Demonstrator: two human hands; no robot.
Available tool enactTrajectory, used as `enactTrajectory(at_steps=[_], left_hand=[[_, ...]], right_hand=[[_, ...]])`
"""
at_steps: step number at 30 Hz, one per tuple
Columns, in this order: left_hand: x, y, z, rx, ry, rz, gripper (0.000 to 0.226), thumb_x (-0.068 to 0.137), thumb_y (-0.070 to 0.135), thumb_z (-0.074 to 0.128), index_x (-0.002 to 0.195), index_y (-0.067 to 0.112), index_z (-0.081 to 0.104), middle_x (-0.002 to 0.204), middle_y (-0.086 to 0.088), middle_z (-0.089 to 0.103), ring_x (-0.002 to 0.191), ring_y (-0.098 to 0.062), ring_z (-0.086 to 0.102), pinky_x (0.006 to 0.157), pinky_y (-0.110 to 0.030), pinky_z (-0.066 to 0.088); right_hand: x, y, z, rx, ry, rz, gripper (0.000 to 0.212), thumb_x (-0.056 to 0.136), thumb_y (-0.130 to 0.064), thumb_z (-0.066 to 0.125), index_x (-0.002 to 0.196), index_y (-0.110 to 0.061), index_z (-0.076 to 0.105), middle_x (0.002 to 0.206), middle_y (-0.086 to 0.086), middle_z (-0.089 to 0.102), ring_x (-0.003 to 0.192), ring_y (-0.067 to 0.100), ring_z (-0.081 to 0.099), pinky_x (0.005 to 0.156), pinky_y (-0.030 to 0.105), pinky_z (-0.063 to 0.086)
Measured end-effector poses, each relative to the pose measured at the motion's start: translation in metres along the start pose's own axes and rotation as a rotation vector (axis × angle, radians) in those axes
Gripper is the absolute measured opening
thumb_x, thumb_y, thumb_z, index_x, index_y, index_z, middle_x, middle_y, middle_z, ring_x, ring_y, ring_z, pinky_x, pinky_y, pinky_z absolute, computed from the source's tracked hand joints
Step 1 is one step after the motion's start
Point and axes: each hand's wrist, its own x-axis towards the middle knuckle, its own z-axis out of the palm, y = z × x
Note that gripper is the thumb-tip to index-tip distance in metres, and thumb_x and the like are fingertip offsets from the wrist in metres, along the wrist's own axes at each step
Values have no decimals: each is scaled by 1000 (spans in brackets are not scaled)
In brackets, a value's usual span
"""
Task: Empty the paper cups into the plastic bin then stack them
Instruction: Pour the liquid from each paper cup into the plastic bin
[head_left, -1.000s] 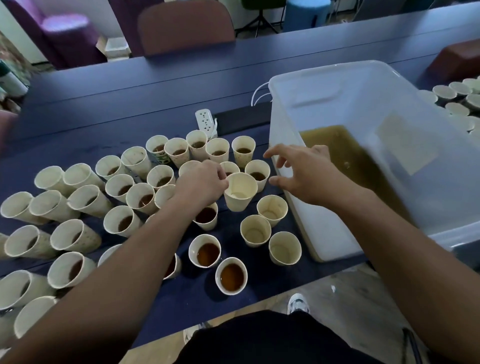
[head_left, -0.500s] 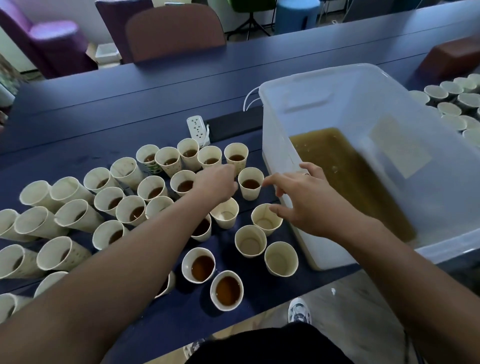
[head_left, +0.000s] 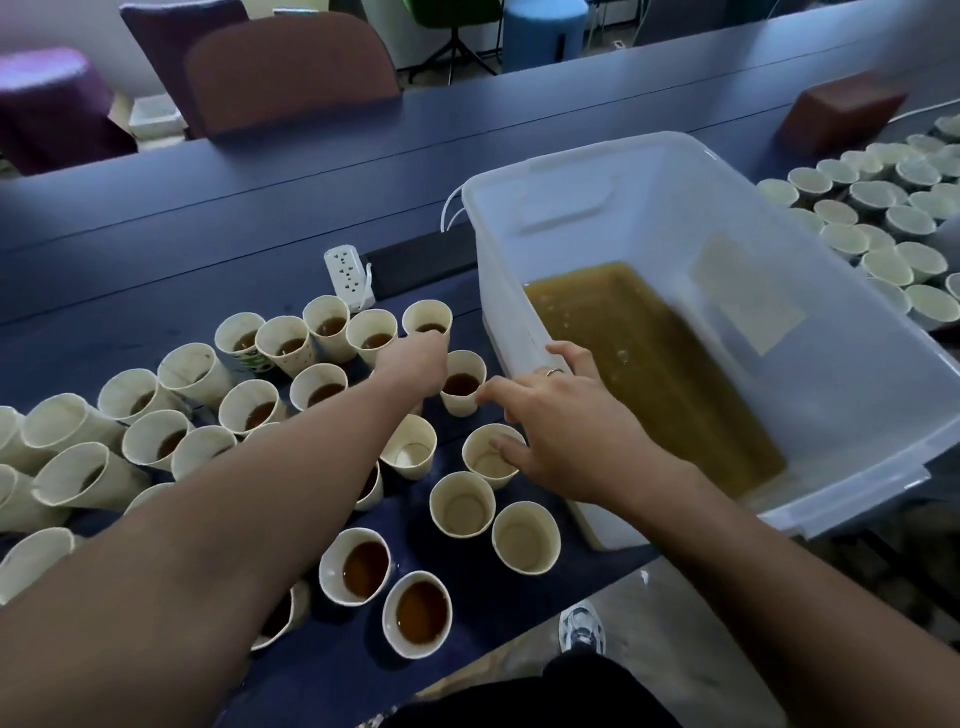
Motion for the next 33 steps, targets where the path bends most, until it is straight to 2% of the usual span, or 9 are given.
enactTrajectory(at_steps=[5, 12, 14, 18, 21, 23, 28, 31, 33], left_hand=[[-5, 2, -2, -45, 24, -46, 27, 91, 0, 52, 72, 18, 45, 76, -4, 54, 78, -26, 59, 69, -40, 55], [-9, 0, -25, -86, 88, -71, 26, 93, 3, 52, 72, 15, 45, 76, -5, 55, 68, -23, 55, 59, -35, 45], [-11, -2, -36, -82, 118, -70, 21, 95, 7, 54, 75, 13, 49, 77, -6, 56, 66, -23, 54, 58, -34, 44], [-19, -9, -64, -139, 151, -76, 11, 93, 9, 56, 82, 12, 58, 94, -15, 67, 85, -34, 64, 64, -37, 46], [-36, -13, -91, -167, 172, -78, 13, 93, 13, 58, 100, 16, 69, 97, -9, 69, 85, -30, 64, 71, -40, 54], [-50, -15, -109, -200, 205, -60, 16, 92, 16, 59, 96, 20, 74, 92, -4, 70, 82, -27, 66, 75, -42, 58], [-93, -8, -155, -349, 257, 17, 22, 93, 19, 59, 82, 21, 78, 72, 8, 74, 56, -14, 58, 58, -30, 50], [-121, -2, -178, -433, 284, 61, 25, 91, 19, 60, 75, 21, 79, 61, 12, 72, 41, -6, 47, 52, -24, 39], [-136, 2, -188, -464, 307, 91, 25, 89, 20, 61, 72, 20, 79, 57, 11, 69, 39, -6, 45, 49, -23, 38]], right_hand=[[0, 1, -2, 6, 0, -4, 33, 99, -42, 49, 131, -33, 49, 99, -11, 64, 105, 15, 62, 120, 43, 1], [1, 0, -4, 18, -3, -7, 36, 99, -46, 49, 133, -35, 48, 105, -11, 66, 110, 14, 62, 120, 44, 1], [1, 1, -4, 26, 3, -8, 36, 98, -47, 50, 133, -36, 47, 103, -11, 67, 108, 14, 62, 120, 44, 2], [1, 0, -3, 36, 8, -5, 35, 99, -47, 51, 132, -38, 47, 105, -12, 67, 110, 13, 62, 121, 44, 1], [1, -2, -5, 86, 30, 23, 45, 98, -47, 53, 140, -38, 41, 123, -10, 61, 122, 16, 55, 121, 40, 3], [2, -5, -10, 178, 56, 77, 62, 96, -46, 57, 150, -37, 28, 141, -6, 48, 134, 20, 42, 121, 37, 8], [14, -15, -23, 590, 183, 195, 98, 88, -42, 73, 156, -38, 3, 159, -4, 24, 142, 21, 30, 118, 44, 24], [25, -20, -22, 951, 301, 268, 112, 80, -39, 82, 156, -38, 0, 159, -7, 28, 144, 13, 33, 115, 40, 33], [30, -22, -21, 1066, 343, 275, 111, 77, -35, 85, 156, -36, 7, 148, -17, 40, 138, 9, 40, 110, 34, 39]])
